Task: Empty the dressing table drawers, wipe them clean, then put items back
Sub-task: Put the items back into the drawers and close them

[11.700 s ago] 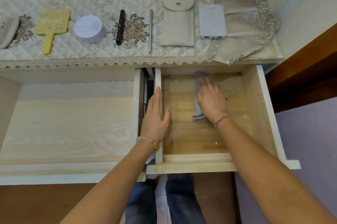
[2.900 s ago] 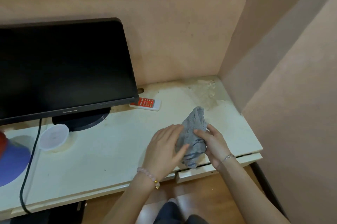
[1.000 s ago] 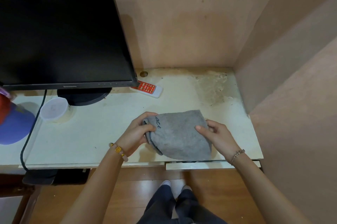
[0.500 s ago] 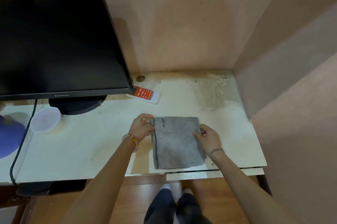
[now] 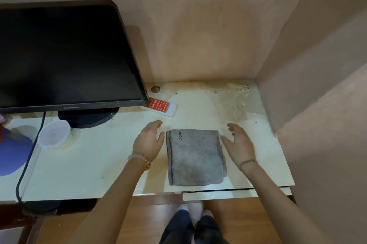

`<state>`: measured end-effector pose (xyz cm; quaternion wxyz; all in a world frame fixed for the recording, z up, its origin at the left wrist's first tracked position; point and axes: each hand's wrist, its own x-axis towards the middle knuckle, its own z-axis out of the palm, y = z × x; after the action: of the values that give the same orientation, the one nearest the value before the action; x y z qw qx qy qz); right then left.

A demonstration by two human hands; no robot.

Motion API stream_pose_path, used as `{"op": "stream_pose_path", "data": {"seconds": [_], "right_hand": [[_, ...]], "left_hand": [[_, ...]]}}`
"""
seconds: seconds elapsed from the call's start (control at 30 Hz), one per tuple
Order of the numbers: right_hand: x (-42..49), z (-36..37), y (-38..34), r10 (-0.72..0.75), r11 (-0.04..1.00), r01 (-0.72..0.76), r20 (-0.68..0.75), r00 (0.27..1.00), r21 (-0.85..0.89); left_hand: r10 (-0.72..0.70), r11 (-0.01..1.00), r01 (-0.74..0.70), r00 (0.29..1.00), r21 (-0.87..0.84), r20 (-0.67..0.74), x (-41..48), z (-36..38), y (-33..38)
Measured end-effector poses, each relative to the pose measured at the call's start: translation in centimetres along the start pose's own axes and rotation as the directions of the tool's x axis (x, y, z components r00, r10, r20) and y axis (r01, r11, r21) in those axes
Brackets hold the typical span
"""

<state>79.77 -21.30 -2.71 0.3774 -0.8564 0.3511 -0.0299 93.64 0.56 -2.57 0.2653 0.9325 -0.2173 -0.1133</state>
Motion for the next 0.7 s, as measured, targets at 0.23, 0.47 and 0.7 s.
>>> {"op": "stream_pose_path", "data": {"seconds": [0.23, 0.47, 0.7], "right_hand": [[-0.3, -4.8, -2.0, -0.342, 0.932, 0.318, -0.131, 0.931, -0.175], [-2.1, -8.2, -2.2, -0.434, 0.883, 0.378, -0.178, 0.883, -0.277], [-4.0, -12.4, -0.6, -0.408, 0.891, 0.307, -0.292, 0.865, -0.335]], "left_hand": [[0.370, 0.859, -0.286, 0.920, 0.424, -0.128, -1.0, -4.5, 2.3], [0.434, 0.833, -0.305, 0.878, 0.461, -0.203, -2.4, -6.3, 5.8], [0.516, 0.811, -0.392, 0.829, 0.435, -0.216, -2.3, -5.9, 9.6]]}}
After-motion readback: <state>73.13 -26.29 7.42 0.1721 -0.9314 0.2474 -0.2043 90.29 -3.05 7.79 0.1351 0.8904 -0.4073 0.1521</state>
